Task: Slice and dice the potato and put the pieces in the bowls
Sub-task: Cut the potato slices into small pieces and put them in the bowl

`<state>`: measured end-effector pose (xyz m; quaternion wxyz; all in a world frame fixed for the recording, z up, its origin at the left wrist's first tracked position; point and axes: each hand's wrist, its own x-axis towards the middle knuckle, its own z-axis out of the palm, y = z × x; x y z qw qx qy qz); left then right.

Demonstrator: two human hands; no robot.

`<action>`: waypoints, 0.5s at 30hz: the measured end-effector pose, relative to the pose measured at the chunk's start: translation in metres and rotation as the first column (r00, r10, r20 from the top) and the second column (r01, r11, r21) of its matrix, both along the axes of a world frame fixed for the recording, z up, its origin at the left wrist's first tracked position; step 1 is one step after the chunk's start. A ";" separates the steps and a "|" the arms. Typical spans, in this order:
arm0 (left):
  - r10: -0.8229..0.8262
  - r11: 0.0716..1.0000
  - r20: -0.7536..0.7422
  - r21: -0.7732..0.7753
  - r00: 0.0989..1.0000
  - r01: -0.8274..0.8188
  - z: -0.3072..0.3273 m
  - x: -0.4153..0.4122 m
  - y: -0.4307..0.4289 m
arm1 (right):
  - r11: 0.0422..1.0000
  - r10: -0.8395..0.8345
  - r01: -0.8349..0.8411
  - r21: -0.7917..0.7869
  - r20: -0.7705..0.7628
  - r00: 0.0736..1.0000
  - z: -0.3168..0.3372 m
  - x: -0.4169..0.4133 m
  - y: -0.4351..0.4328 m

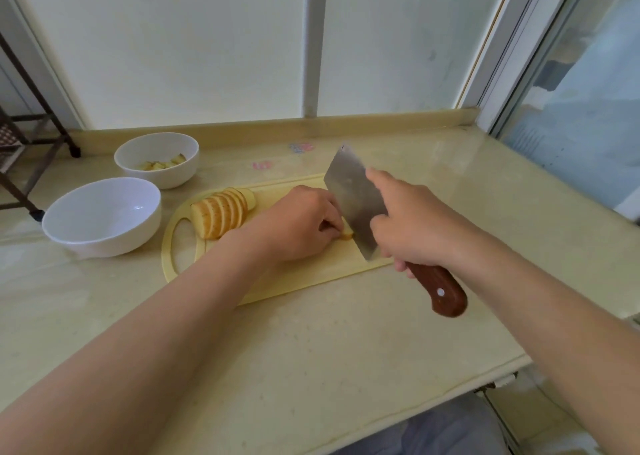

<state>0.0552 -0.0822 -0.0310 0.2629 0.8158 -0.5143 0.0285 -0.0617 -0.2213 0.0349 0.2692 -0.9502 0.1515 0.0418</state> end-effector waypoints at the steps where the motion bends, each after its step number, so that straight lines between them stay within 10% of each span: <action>1: 0.002 1.000 0.002 -0.006 1.000 -0.002 0.001 -0.001 0.000 | 1.000 -0.011 0.011 0.007 0.001 1.000 0.002 0.008 -0.001; 15: -0.033 0.999 0.087 -0.014 0.996 0.034 -0.003 0.002 0.007 | 0.997 -0.038 0.031 0.068 0.107 0.994 0.001 -0.011 -0.008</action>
